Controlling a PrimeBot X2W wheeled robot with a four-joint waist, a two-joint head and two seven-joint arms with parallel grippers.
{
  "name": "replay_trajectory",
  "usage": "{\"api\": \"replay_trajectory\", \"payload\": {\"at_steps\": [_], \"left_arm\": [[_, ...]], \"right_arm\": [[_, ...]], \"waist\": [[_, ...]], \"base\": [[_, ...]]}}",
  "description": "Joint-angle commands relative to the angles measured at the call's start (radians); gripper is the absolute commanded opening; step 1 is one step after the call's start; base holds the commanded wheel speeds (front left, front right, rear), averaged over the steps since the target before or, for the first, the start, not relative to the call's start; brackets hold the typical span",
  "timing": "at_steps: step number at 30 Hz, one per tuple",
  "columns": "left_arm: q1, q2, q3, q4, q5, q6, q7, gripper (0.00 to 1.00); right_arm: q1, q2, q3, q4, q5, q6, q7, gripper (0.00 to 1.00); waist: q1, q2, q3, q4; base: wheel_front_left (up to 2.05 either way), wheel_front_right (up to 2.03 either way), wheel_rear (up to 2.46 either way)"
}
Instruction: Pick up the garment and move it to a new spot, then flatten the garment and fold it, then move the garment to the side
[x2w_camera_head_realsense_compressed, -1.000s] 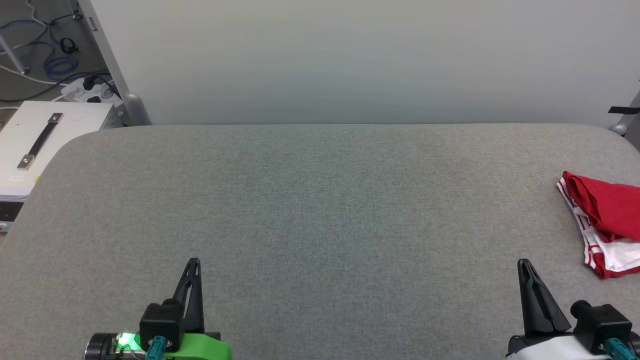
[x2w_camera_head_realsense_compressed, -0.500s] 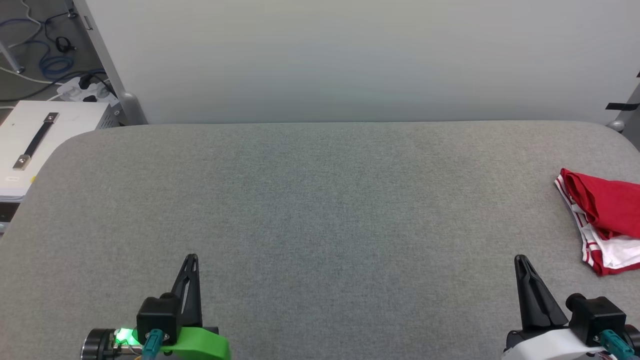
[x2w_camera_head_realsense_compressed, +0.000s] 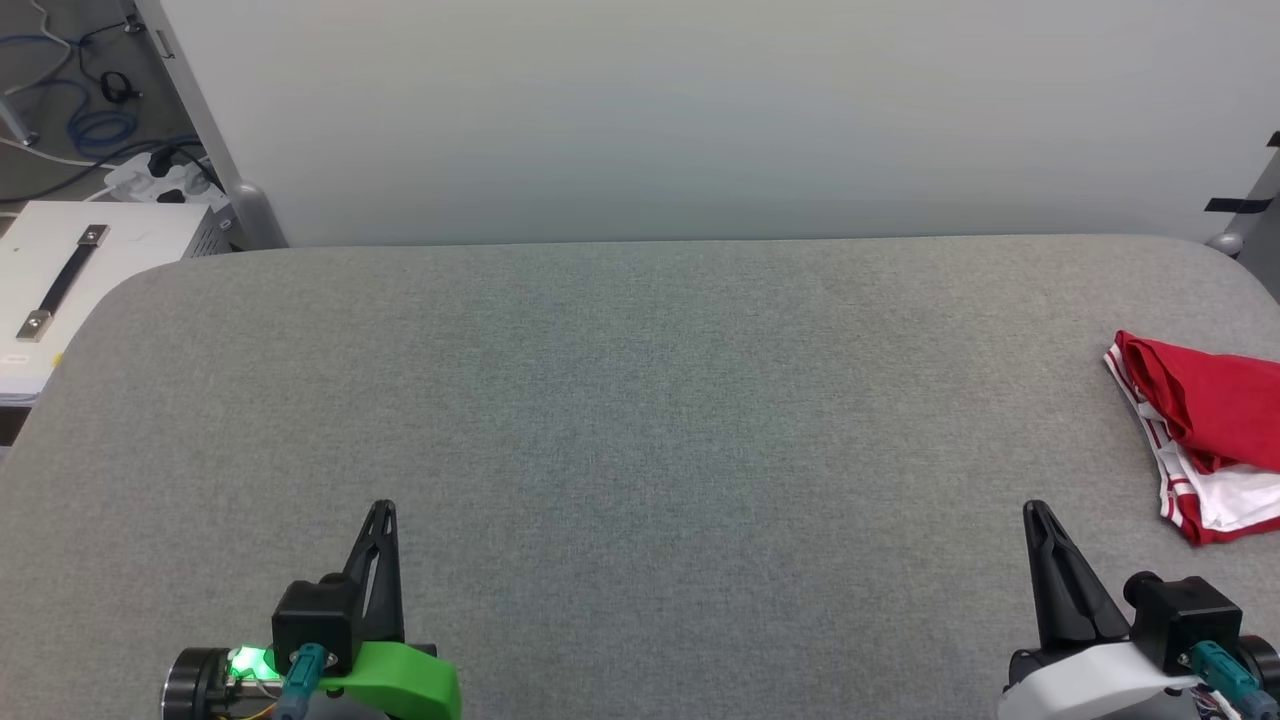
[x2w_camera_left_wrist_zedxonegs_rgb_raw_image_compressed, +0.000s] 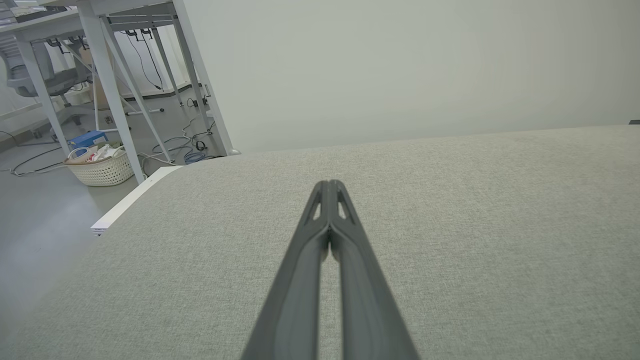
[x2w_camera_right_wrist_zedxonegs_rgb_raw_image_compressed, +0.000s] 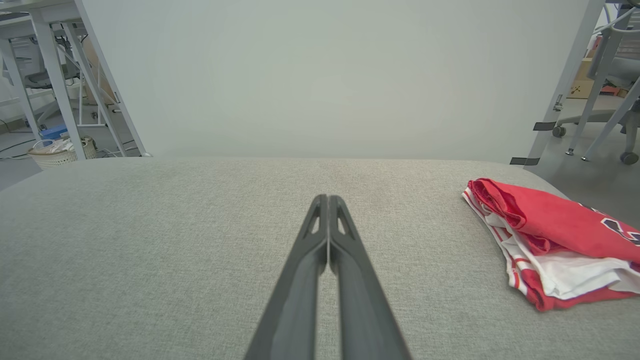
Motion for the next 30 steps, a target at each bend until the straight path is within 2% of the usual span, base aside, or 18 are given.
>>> {"api": "replay_trajectory", "payload": {"at_steps": [1,30], "left_arm": [[-0.022,-0.009,0.007,-0.004,0.009,-0.009,0.005,0.00],[-0.050,-0.031,0.037,-0.013,0.019,-0.034,0.063,0.00]], "right_arm": [[-0.022,0.003,0.003,0.005,-0.011,0.000,0.006,0.00],[-0.064,0.004,0.009,0.015,-0.042,-0.001,0.063,0.00]], "waist": [[0.0000,0.0000,0.001,-0.001],[0.0000,0.0000,0.014,-0.017]], "base": [[0.00,0.00,0.00],[0.00,0.00,0.00]]}}
